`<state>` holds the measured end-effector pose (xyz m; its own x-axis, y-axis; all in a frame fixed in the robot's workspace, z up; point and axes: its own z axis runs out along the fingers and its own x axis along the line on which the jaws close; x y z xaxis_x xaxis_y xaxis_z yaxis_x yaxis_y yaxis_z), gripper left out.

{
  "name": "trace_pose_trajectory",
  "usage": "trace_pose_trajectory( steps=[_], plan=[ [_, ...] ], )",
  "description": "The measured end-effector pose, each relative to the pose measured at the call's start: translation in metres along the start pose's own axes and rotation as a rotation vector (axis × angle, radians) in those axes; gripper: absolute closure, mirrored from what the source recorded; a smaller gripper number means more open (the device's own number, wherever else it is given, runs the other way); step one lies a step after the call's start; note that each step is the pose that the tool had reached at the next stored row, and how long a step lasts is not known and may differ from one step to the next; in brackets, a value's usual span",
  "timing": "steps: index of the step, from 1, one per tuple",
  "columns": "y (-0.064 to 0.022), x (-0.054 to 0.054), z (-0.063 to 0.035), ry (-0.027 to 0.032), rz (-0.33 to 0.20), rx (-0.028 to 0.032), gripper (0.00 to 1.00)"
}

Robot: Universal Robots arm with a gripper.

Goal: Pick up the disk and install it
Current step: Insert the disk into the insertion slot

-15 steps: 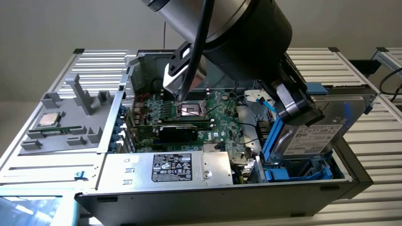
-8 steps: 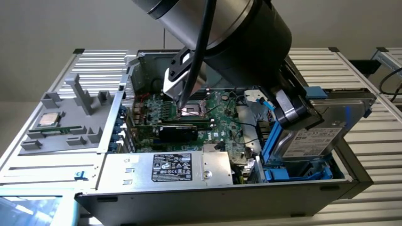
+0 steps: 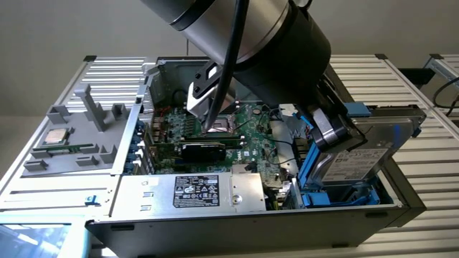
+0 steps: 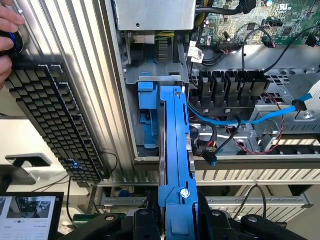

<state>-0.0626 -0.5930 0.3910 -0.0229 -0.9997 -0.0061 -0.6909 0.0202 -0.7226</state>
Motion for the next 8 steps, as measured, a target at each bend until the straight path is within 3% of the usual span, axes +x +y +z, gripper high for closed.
trace_pose_trajectory(
  steps=[8],
  plan=[
    [0.0019, 0.0003, 0.0018, -0.0037, 0.004, -0.0001, 0.62]
  ],
)
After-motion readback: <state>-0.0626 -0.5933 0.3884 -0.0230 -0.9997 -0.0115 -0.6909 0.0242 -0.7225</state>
